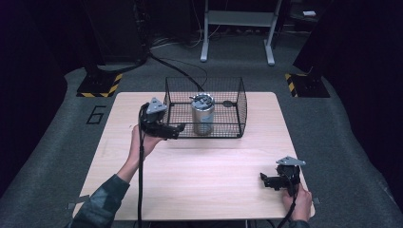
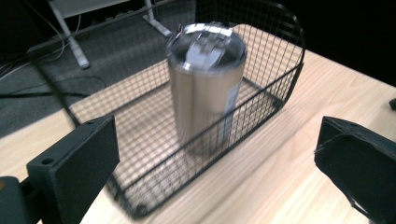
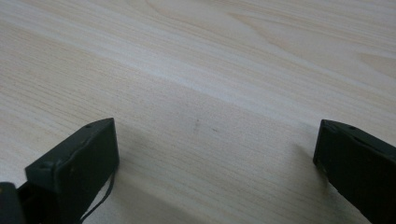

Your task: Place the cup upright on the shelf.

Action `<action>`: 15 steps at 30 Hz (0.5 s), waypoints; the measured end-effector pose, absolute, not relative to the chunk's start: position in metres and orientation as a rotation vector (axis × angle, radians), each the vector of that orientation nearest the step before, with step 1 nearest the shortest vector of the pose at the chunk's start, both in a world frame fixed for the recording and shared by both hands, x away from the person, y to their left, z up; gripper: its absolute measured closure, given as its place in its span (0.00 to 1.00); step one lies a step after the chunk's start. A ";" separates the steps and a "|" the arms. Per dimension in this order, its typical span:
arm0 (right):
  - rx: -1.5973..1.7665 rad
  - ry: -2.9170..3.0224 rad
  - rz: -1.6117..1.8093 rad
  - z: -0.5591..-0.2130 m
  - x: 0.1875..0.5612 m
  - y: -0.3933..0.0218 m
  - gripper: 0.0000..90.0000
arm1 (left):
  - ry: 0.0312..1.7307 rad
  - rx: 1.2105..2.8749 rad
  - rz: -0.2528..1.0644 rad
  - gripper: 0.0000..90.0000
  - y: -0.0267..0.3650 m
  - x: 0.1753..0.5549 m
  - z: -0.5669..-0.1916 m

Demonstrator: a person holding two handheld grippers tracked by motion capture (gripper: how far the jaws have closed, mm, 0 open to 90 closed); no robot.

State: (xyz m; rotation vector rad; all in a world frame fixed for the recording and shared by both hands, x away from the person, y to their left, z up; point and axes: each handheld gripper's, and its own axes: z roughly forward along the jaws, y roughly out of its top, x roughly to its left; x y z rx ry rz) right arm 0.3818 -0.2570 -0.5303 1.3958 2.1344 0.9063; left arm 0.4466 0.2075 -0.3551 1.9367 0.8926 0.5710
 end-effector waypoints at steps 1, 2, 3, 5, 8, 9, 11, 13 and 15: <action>1.396 2.134 0.906 -0.530 0.382 -0.257 0.00 | 0.899 1.934 0.581 0.00 0.214 0.443 -0.358; 1.396 2.134 0.906 -0.530 0.382 -0.257 0.00 | 0.899 1.934 0.581 0.00 0.214 0.443 -0.358; 1.395 2.134 0.906 -0.530 0.382 -0.257 0.00 | 0.904 1.936 0.578 0.00 0.220 0.440 -0.360; 1.395 2.134 0.906 -0.530 0.382 -0.257 0.00 | 0.928 1.939 0.577 0.00 0.237 0.432 -0.366; 1.395 2.134 0.906 -0.530 0.382 -0.257 0.00 | 0.947 1.927 0.585 0.00 0.247 0.427 -0.371; 1.395 2.134 0.906 -0.530 0.382 -0.257 0.00 | 0.958 1.924 0.587 0.00 0.253 0.424 -0.375; 1.395 2.134 0.906 -0.530 0.382 -0.257 0.00 | 0.971 1.923 0.604 0.00 0.261 0.419 -0.380; 1.397 2.133 0.906 -0.530 0.382 -0.257 0.00 | 0.996 1.913 0.605 0.00 0.268 0.413 -0.387; 1.397 2.133 0.905 -0.530 0.382 -0.257 0.00 | 1.015 1.916 0.608 0.00 0.276 0.408 -0.395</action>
